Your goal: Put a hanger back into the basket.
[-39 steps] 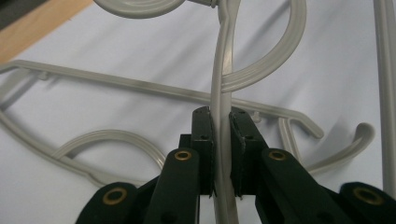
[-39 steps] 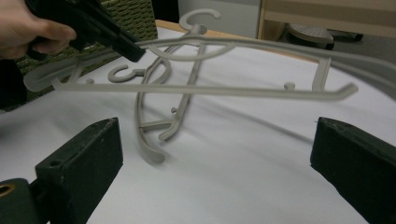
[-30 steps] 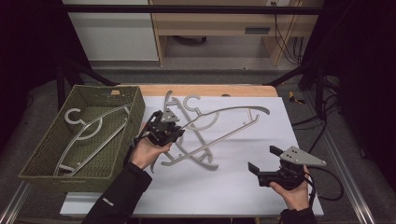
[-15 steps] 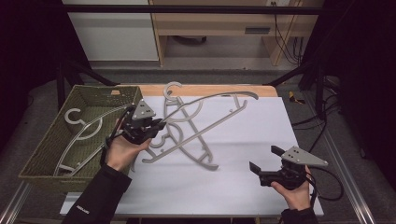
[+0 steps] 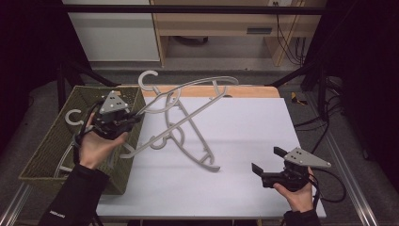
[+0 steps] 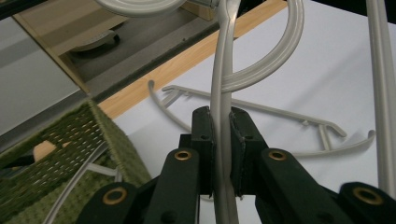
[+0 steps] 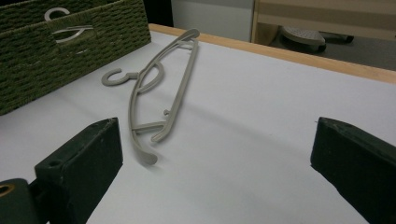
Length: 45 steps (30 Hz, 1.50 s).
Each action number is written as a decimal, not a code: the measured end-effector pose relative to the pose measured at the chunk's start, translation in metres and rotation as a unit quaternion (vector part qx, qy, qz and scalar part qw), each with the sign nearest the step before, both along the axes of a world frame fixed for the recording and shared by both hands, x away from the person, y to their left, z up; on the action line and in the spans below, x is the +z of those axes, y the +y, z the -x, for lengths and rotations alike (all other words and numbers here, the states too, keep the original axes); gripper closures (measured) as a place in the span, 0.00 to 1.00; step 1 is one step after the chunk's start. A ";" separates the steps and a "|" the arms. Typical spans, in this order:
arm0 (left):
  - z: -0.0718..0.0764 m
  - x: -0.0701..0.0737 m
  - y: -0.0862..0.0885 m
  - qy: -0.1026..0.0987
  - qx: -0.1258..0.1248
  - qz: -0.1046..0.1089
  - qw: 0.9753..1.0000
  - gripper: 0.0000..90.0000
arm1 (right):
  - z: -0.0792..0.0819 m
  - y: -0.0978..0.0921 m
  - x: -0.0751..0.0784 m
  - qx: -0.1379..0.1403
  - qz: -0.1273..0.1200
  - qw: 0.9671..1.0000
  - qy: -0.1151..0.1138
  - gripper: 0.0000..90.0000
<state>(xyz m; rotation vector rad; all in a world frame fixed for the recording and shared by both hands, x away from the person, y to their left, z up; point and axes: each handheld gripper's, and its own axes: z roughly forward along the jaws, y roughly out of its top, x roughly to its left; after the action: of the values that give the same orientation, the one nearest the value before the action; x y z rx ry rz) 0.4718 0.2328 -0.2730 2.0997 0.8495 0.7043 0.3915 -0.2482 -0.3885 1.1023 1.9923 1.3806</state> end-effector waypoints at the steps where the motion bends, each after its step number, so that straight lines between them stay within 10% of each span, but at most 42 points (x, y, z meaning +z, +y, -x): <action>1: 0.000 0.001 0.004 0.000 0.003 0.002 1.000 0.91 | 0.000 0.000 0.000 0.001 -0.001 1.000 -0.001 0.03; 19: -0.007 -0.001 0.091 -0.007 0.084 0.022 0.996 0.91 | -0.001 0.001 -0.001 -0.001 0.002 1.000 0.001 0.03; 45: -0.027 -0.045 0.178 0.010 0.176 -0.005 0.984 0.91 | -0.004 0.003 -0.005 0.000 0.005 1.000 0.009 0.03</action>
<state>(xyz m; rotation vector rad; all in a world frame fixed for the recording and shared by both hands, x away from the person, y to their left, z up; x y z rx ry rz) 0.4988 0.4109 -0.3185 1.9871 1.2481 0.8708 0.3958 -0.2453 -0.3936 1.1129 2.0104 1.3636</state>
